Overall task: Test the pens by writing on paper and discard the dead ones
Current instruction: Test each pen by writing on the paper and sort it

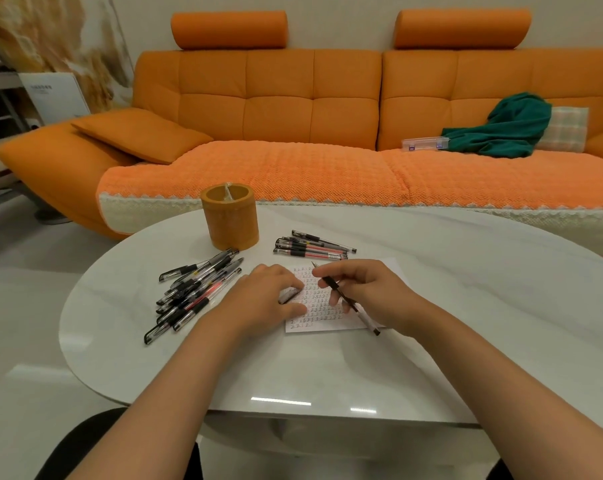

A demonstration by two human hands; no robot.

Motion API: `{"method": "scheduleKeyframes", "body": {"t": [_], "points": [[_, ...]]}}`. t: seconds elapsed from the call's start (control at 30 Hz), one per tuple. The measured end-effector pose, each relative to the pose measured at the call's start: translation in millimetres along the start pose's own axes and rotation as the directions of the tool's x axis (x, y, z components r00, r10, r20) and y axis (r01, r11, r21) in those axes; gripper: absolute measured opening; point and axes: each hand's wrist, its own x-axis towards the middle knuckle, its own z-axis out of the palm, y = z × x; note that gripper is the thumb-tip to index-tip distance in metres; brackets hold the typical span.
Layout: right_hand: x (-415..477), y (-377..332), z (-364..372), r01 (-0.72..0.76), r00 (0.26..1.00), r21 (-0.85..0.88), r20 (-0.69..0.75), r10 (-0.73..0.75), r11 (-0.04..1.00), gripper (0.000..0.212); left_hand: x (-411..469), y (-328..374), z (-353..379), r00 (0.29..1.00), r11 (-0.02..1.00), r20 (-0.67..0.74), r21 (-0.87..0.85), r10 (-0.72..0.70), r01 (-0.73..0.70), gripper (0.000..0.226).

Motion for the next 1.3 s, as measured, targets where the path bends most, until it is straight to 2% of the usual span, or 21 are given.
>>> {"method": "scheduleKeyframes", "body": {"t": [0.17, 0.33, 0.47, 0.63, 0.73, 0.87, 1.3], "points": [[-1, 4, -1, -0.039, 0.997, 0.092, 0.065, 0.033, 0.995, 0.051, 1, 0, -2, 0.999, 1.000, 0.031, 0.009, -0.028, 0.027, 0.053], [-6, 3, 12, -0.043, 0.999, 0.126, 0.025, 0.040, 0.991, 0.010, -1, -2, -2, 0.998, 0.999, 0.047, 0.007, -0.045, 0.044, 0.057], [-7, 4, 19, -0.092, 0.995, 0.045, 0.027, 0.091, 0.995, 0.011, -1, -1, -2, 0.998, 0.999, 0.050, 0.010, -0.046, 0.046, 0.056], [-10, 6, 22, -0.054, 0.997, -0.040, 0.045, 0.055, 0.998, 0.013, -1, 1, -5, 0.996, 0.999, 0.076, 0.006, -0.049, 0.049, 0.058], [-9, 5, 22, -0.072, 0.997, -0.094, 0.020, 0.075, 0.993, 0.007, -2, 2, -6, 0.994, 0.998, 0.092, 0.014, -0.060, 0.059, 0.064], [-10, 2, 24, -0.027, 0.999, -0.139, 0.022, 0.030, 0.990, 0.004, -3, 3, -6, 0.995, 0.999, 0.087, 0.017, -0.053, 0.051, 0.066], [-8, 11, 28, 0.039, 0.999, -0.210, 0.020, -0.035, 0.977, 0.018, -3, 6, -7, 0.992, 0.998, 0.108, 0.016, -0.068, 0.067, 0.067]]}}
